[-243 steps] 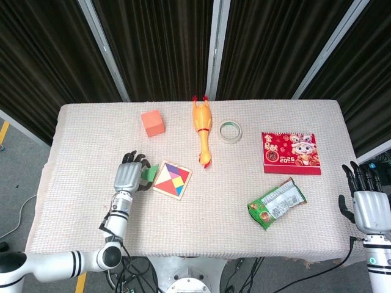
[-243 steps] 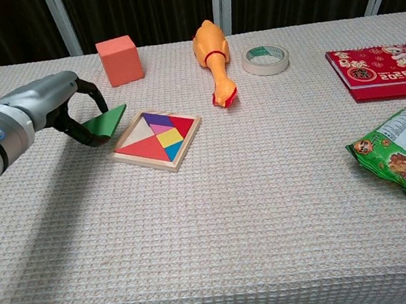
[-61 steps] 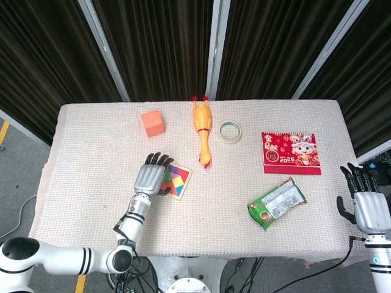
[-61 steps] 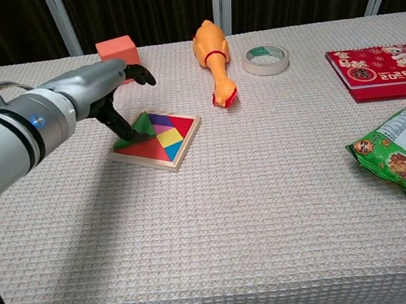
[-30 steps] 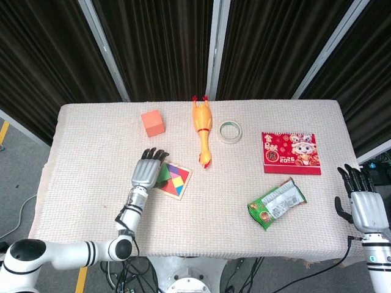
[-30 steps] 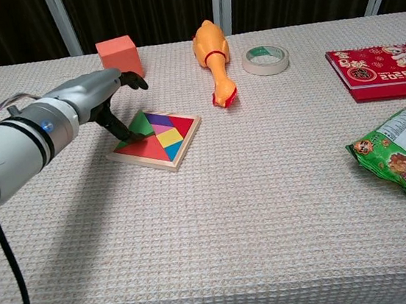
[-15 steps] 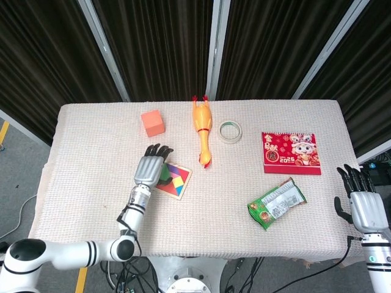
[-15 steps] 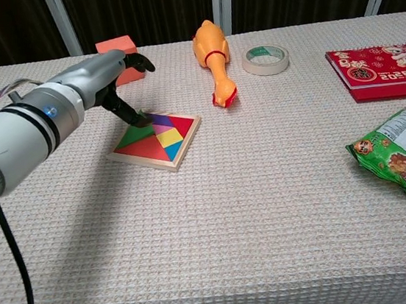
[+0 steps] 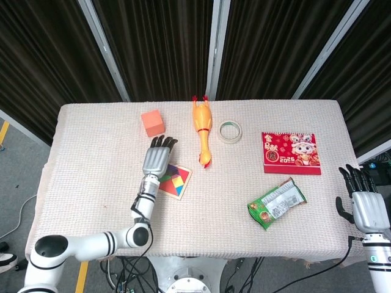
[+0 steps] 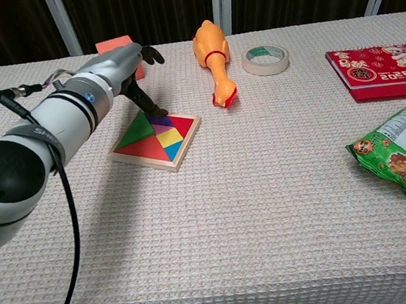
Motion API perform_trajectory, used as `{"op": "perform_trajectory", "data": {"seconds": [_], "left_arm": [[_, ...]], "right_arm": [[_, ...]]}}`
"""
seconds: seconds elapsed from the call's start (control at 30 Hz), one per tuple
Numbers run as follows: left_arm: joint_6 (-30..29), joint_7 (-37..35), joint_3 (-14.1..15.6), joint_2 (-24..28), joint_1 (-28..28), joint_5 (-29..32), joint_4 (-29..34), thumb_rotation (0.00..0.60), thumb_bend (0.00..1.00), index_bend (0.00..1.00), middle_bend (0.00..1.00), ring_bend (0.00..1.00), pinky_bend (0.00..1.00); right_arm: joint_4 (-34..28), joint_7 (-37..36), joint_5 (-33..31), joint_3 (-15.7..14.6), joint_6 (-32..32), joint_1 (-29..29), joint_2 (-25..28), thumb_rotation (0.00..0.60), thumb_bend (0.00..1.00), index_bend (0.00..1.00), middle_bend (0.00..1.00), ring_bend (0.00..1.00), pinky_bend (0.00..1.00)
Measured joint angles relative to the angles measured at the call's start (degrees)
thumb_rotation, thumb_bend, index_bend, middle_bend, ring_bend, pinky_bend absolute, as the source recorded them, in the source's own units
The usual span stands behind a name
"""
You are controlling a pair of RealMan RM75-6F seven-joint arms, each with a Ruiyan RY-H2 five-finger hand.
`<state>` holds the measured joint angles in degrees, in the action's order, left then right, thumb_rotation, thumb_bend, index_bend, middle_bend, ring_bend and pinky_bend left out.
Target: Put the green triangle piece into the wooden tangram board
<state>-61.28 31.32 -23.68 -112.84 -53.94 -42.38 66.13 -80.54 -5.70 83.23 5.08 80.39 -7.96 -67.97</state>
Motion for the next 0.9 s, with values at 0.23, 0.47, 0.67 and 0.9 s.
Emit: {"op": "perform_trajectory", "data": {"seconds": [0.23, 0.47, 0.67, 0.9], "left_arm": [[0.99, 1.39, 0.05, -1.17, -0.14, 1.94, -3.26, 0.600, 0.16, 0.16, 0.10, 0.00, 0.02], [-0.25, 2.58, 0.55, 0.54, 0.89, 1.77, -0.29, 0.600, 0.16, 0.15, 0.10, 0.00, 0.02], [-2.47, 3.83, 1.17, 2.94, 2.36, 1.09, 3.36, 0.600, 0.16, 0.15, 0.10, 0.00, 0.02], [-3.76, 3.45, 1.33, 4.59, 3.57, 0.52, 6.28, 0.600, 0.16, 0.15, 0.10, 0.00, 0.02]], "right_arm": [[0.71, -0.68, 0.02, -0.04, -0.15, 0.00, -0.13, 0.600, 0.44, 0.00, 0.00, 0.00, 0.00], [0.82, -0.46, 0.21, -0.13, -0.20, -0.08, -0.34, 0.600, 0.45, 0.00, 0.00, 0.00, 0.00], [0.57, 0.03, 0.39, -0.22, -0.25, -0.17, -0.46, 0.600, 0.45, 0.00, 0.00, 0.00, 0.00], [-0.22, 0.84, 0.51, -0.12, -0.04, -0.25, -0.23, 0.600, 0.45, 0.00, 0.00, 0.00, 0.00]]}}
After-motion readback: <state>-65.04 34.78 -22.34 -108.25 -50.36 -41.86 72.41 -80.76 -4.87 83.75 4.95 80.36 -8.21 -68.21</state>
